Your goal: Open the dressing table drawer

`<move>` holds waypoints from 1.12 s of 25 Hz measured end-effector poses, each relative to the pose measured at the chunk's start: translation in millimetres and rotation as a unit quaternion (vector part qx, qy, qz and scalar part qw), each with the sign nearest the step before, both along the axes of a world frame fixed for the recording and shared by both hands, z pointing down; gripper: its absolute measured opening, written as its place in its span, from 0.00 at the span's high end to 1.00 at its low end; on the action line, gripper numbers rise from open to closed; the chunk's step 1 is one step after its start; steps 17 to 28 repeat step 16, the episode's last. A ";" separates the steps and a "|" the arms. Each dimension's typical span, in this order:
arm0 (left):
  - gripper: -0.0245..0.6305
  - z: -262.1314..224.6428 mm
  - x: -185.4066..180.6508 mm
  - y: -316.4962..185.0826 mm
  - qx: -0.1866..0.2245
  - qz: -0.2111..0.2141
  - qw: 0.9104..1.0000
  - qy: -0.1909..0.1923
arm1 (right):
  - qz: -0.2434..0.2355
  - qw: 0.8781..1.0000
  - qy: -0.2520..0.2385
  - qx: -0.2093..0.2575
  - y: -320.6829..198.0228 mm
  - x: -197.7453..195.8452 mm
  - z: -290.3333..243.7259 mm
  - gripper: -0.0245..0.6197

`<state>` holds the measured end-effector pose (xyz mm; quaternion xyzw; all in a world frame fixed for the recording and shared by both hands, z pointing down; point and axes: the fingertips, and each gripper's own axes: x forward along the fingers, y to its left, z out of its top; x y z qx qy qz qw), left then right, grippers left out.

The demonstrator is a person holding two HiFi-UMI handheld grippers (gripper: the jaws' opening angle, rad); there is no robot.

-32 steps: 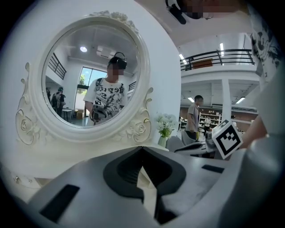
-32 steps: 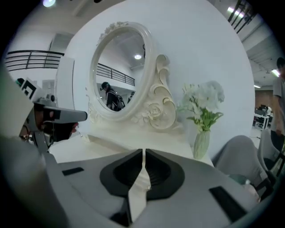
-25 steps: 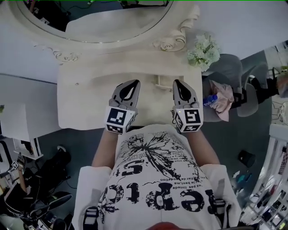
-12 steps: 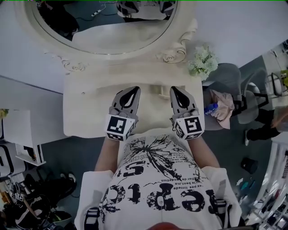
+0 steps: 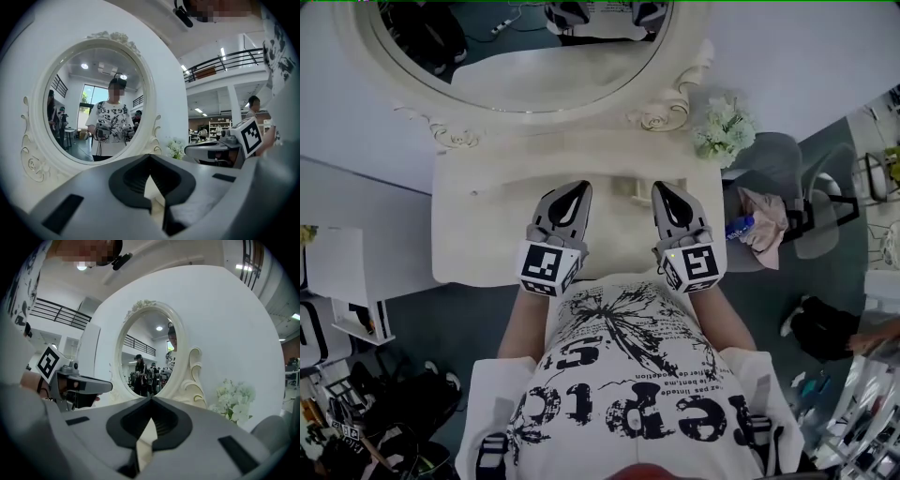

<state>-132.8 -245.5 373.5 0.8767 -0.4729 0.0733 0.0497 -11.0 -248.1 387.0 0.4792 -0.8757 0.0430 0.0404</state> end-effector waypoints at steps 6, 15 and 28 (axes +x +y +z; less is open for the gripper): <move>0.95 -1.6 -3.8 1.6 -0.003 -0.008 1.000 0.010 | -0.005 1.000 0.009 0.004 3.5 -1.4 0.1 0.94; 0.95 -5.9 -2.1 4.9 -0.004 -0.007 1.000 0.009 | 0.001 1.000 0.005 0.003 4.9 3.6 -3.3 0.94; 0.95 -6.0 -2.0 5.3 -0.004 -0.008 1.000 0.009 | 0.003 1.000 0.003 0.002 5.1 4.7 -3.2 0.94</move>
